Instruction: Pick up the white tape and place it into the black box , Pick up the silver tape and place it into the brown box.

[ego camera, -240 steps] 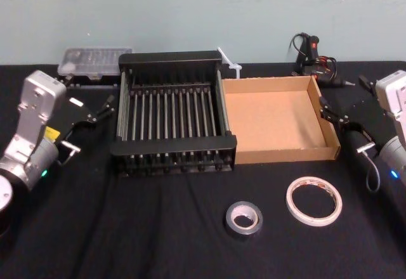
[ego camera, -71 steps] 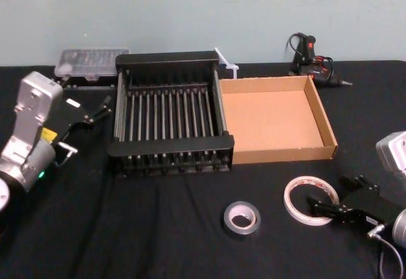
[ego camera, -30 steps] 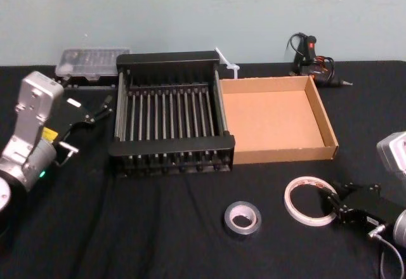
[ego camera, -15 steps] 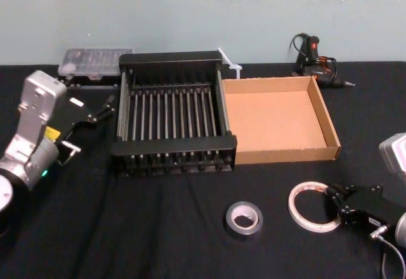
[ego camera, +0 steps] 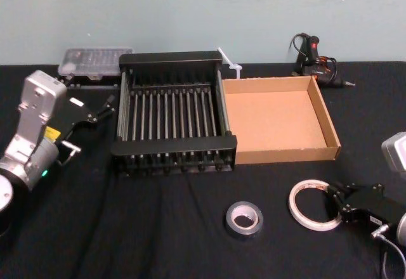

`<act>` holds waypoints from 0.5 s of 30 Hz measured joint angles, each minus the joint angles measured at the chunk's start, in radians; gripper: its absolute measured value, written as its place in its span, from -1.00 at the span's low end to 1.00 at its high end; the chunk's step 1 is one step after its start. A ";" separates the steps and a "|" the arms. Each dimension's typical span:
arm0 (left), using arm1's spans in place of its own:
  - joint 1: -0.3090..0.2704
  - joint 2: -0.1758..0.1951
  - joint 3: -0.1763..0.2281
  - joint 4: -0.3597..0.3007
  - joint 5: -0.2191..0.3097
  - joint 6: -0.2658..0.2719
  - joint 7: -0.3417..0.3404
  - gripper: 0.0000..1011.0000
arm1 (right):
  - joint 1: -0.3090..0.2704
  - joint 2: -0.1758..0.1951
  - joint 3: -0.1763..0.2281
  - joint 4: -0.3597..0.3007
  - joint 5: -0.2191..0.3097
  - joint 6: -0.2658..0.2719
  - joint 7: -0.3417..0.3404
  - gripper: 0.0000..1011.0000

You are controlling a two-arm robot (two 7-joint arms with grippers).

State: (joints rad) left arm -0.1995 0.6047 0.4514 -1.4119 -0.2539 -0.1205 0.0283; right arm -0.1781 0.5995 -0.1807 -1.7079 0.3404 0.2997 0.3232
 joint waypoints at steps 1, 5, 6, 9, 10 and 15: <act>0.000 0.000 0.000 0.000 0.000 0.000 0.000 0.98 | -0.001 0.000 0.002 -0.002 0.000 0.000 0.001 -0.82; 0.000 0.000 0.000 0.000 0.000 0.000 0.000 0.98 | -0.010 -0.002 0.021 -0.024 0.012 -0.001 0.006 -0.82; 0.000 0.000 0.000 0.000 0.000 0.000 0.000 0.98 | -0.011 -0.002 0.024 -0.028 0.015 -0.001 0.007 -0.82; 0.000 0.000 0.000 0.000 0.000 0.000 0.000 0.98 | -0.015 -0.004 0.034 -0.042 0.027 -0.001 0.008 -0.82; 0.000 0.000 0.000 0.000 0.000 0.000 0.000 0.98 | -0.016 -0.005 0.040 -0.048 0.032 -0.001 0.007 -0.82; 0.000 0.000 0.000 0.000 0.000 0.000 0.000 0.98 | -0.011 -0.009 0.050 -0.058 0.043 -0.001 0.003 -0.82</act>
State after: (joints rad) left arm -0.1995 0.6047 0.4514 -1.4120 -0.2539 -0.1205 0.0283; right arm -0.1890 0.5907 -0.1304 -1.7658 0.3830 0.2989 0.3266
